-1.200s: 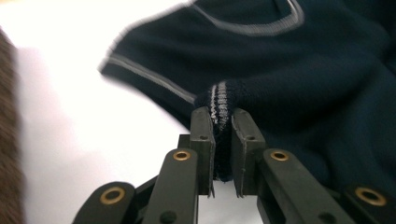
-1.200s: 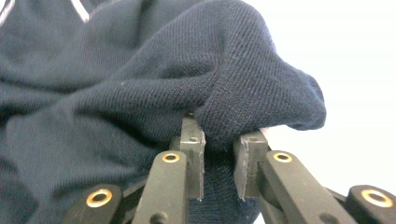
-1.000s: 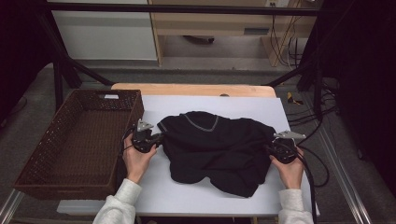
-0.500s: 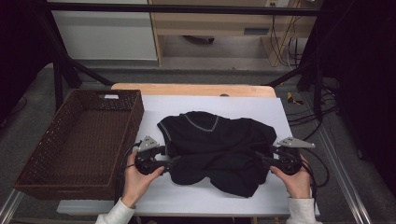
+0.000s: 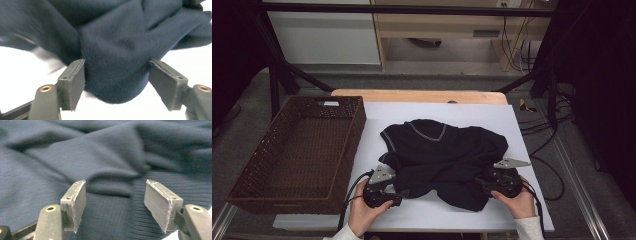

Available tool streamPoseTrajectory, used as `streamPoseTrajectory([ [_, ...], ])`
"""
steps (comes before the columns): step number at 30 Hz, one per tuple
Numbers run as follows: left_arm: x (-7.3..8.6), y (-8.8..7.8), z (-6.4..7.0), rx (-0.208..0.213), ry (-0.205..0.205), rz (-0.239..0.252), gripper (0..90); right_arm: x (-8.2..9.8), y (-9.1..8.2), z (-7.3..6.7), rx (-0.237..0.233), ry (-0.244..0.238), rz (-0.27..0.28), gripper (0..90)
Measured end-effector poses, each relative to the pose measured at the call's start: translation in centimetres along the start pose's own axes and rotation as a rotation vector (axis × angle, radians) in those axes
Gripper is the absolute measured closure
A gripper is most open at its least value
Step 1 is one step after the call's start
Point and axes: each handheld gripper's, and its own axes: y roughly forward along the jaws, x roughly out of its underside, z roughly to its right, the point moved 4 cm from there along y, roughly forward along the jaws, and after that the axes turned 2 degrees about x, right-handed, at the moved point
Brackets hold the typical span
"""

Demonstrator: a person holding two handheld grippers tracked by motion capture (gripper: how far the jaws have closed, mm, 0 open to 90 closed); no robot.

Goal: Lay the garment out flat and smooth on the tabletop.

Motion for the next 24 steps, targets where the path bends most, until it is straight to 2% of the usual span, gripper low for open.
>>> streamPoseTrajectory([
  [1,0.4,0.7,0.1,0.016,0.01,-0.021,36.1,0.0,0.3,-0.5,-0.021,-0.013,-0.008,34.9],
  [2,0.4,0.7,0.1,0.016,0.01,-0.021,38.2,0.0,0.3,-0.5,-0.021,-0.013,-0.008,34.9],
  [3,0.7,1.3,0.3,0.037,0.03,-0.031,40.5,0.0,0.9,-1.2,-0.035,-0.033,-0.028,35.1],
  [6,0.7,1.6,0.3,0.045,0.046,-0.02,52.5,0.2,1.5,-1.7,-0.035,-0.054,-0.046,36.4],
  [7,0.7,1.6,0.2,0.033,0.058,-0.017,58.2,0.5,2.2,-2.1,-0.019,-0.093,-0.072,40.5],
  [8,0.7,1.6,0.2,0.033,0.058,-0.017,63.1,0.5,2.3,-2.1,-0.019,-0.1,-0.071,42.9],
  [9,0.7,1.6,0.1,0.027,0.067,-0.024,69.6,0.5,2.2,-2.2,-0.029,-0.082,-0.072,50.1],
  [12,0.5,1.3,-0.1,0.043,0.055,-0.055,83.8,0.5,2.0,-2.3,-0.055,-0.064,-0.083,65.6],
  [13,0.3,1.1,-0.2,0.044,0.059,-0.062,85.1,0.4,1.9,-2.3,-0.056,-0.059,-0.091,71.4],
  [14,0.3,1.1,-0.2,0.044,0.059,-0.062,85.5,0.4,1.9,-2.3,-0.056,-0.059,-0.091,71.4],
  [15,-0.4,0.1,-0.5,0.035,0.054,-0.039,85.7,0.2,1.5,-2.3,-0.046,-0.056,-0.1,77.9],
  [18,-1.9,-1.9,-1.5,0.01,0.033,0.029,85.7,-0.2,1.0,-2.4,-0.064,-0.054,-0.092,79.7],
  [21,-3.1,-3.3,-2.5,-0.025,0.001,0.089,85.8,-1.0,0.2,-3.3,-0.146,-0.054,-0.05,80.9],
  [22,-3.1,-3.3,-2.5,-0.025,0.001,0.089,85.7,-1.0,0.2,-3.3,-0.146,-0.054,-0.05,80.9],
  [23,-4.0,-4.2,-3.1,-0.038,-0.02,0.135,85.7,-1.7,-0.2,-4.5,-0.208,-0.076,-0.009,81.2],
  [24,-4.4,-4.6,-3.2,-0.033,-0.029,0.149,85.7,-2.1,-0.3,-5.0,-0.224,-0.082,0.003,81.2],
])
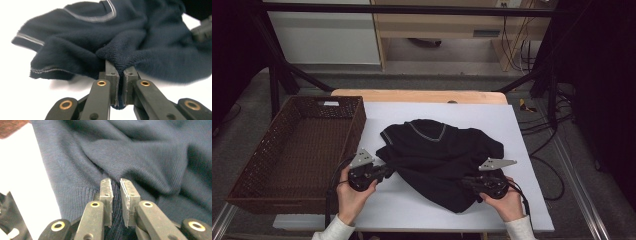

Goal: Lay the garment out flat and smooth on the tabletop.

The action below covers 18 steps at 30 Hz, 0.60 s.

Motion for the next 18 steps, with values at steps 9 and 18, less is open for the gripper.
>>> streamPoseTrajectory([
  [9,0.6,1.1,-0.2,0.013,-0.001,-0.026,85.0,0.0,1.8,0.4,0.181,-0.051,-0.055,60.6],
  [18,1.1,1.5,-0.6,0.004,0.005,-0.032,84.5,-1.8,2.9,-4.1,0.016,-0.126,0.073,40.4],
])
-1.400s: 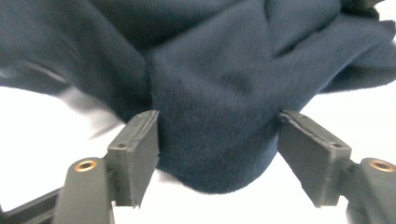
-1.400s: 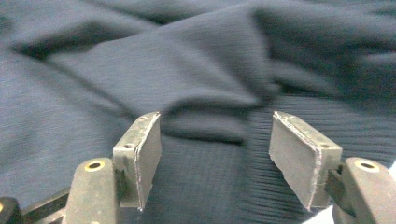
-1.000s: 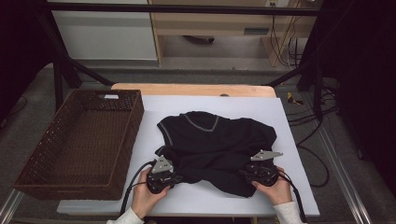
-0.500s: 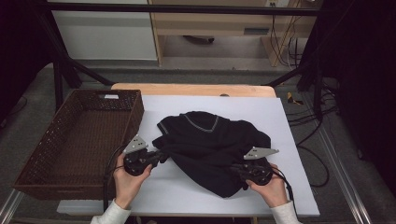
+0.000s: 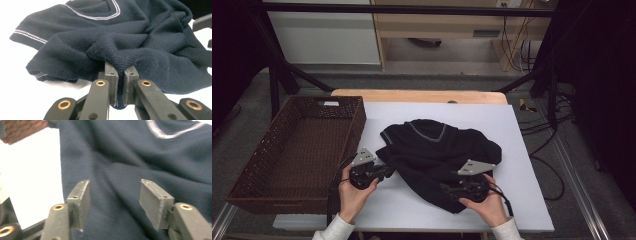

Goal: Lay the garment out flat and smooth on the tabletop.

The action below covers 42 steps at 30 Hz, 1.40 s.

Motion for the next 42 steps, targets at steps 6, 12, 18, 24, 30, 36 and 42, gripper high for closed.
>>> streamPoseTrajectory([
  [6,0.1,0.1,-0.3,0.026,0.008,-0.003,84.6,0.9,4.2,-1.9,0.01,-0.079,-0.125,68.8],
  [12,0.0,0.0,-0.4,0.001,0.019,0.006,84.6,-0.7,1.9,-2.4,-0.074,-0.044,-0.108,86.3],
  [18,0.3,0.3,-0.6,-0.007,0.016,-0.001,84.2,-1.5,1.1,0.8,-0.087,0.117,0.012,83.6],
  [24,1.3,2.2,0.0,0.023,0.03,-0.06,83.2,0.7,4.0,3.0,0.133,0.041,-0.057,71.6],
  [30,1.7,2.6,-0.4,0.017,0.021,-0.07,83.3,-0.7,2.3,1.5,0.161,-0.054,-0.012,59.8],
  [36,1.8,2.7,-0.5,0.017,0.013,-0.07,83.3,-2.1,1.3,-1.3,0.046,-0.077,0.036,54.5],
  [42,1.7,2.6,-0.6,0.014,0.016,-0.062,83.3,0.3,5.7,-3.4,0.014,-0.13,-0.138,53.0],
])
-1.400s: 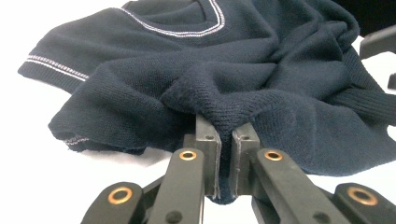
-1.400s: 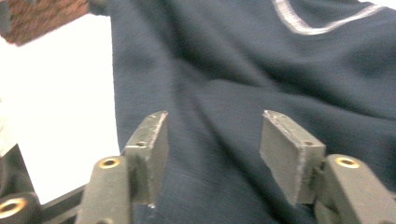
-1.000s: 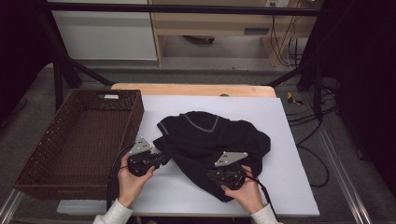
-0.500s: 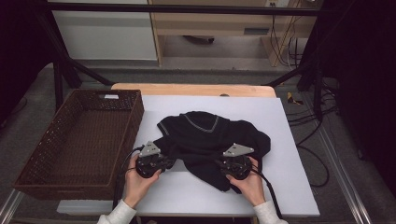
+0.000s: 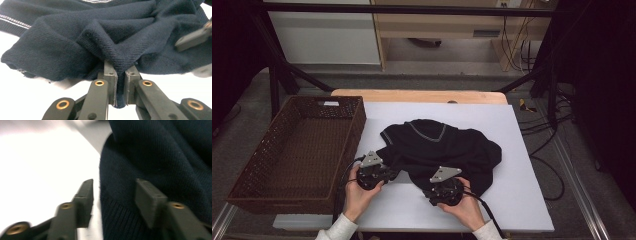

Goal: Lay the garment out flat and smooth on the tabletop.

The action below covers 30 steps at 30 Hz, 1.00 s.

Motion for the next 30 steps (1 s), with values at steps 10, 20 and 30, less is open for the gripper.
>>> streamPoseTrajectory([
  [10,-1.2,-1.6,-0.4,-0.02,-0.013,0.056,83.0,-3.0,-3.1,-1.8,-0.303,0.111,0.182,84.5],
  [20,-1.4,-1.9,0.1,-0.017,-0.049,0.075,58.4,-2.4,-2.1,-0.2,-0.145,0.124,0.164,42.3],
  [30,-1.4,-3.0,3.7,-0.009,0.022,0.099,28.8,2.0,-7.5,7.4,0.097,0.243,0.199,36.2],
])
